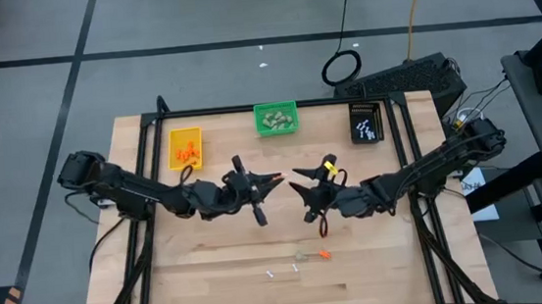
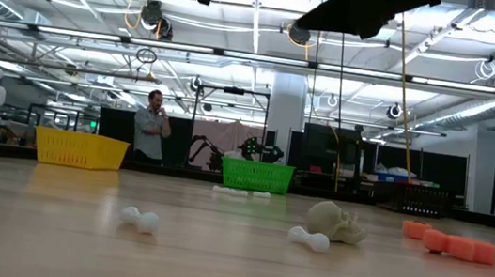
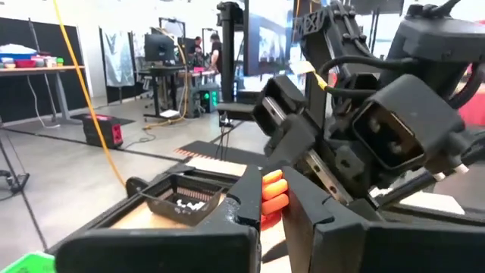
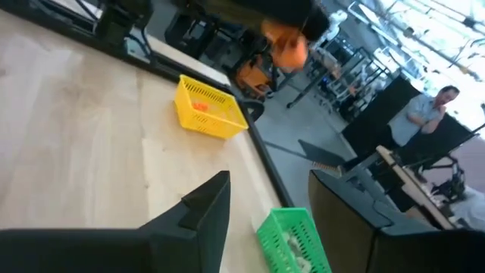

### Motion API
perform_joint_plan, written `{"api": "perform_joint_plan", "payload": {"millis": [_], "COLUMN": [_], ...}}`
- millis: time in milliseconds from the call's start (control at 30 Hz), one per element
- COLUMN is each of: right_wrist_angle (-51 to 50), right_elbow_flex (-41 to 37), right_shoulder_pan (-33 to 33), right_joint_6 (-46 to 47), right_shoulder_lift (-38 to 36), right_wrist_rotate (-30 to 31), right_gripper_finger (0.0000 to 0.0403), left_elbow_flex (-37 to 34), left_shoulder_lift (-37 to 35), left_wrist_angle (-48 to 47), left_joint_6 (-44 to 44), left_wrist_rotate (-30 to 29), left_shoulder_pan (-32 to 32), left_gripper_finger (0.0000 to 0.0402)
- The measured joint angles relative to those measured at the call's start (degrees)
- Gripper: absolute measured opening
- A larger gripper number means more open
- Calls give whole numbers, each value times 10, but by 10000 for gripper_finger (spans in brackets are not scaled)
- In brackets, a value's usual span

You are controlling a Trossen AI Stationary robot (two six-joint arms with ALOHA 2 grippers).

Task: Sort Halloween decoration
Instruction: Put the skeleton toy into the yellow bin

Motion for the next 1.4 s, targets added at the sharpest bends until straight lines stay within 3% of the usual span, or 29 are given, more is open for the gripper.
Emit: {"api": "perform_joint_plan", "payload": {"millis": [233, 567, 767, 900, 1100, 1400], "right_wrist_angle": [-35, -84, -126, -147, -151, -151], "right_elbow_flex": [0, 0, 0, 0, 0, 0], "right_shoulder_pan": [16, 29, 29, 29, 29, 29], "right_joint_6": [50, 140, 195, 213, 237, 243], "right_shoulder_lift": [0, 0, 0, 0, 0, 0], "right_wrist_rotate": [-3, -91, -109, -114, -173, -243], "right_gripper_finger": [158, 137, 132, 132, 132, 132], "left_elbow_flex": [0, 0, 0, 0, 0, 0], "left_shoulder_lift": [-95, -244, -318, -351, -385, -397], "left_wrist_angle": [-149, -374, -483, -538, -626, -747], "left_joint_6": [0, -16, -17, -17, -47, -107], "left_wrist_rotate": [0, -15, -39, -47, -45, 11], "left_shoulder_pan": [0, 9, 41, 71, 126, 210], "left_gripper_finger": [22, 22, 22, 22, 22, 22]}}
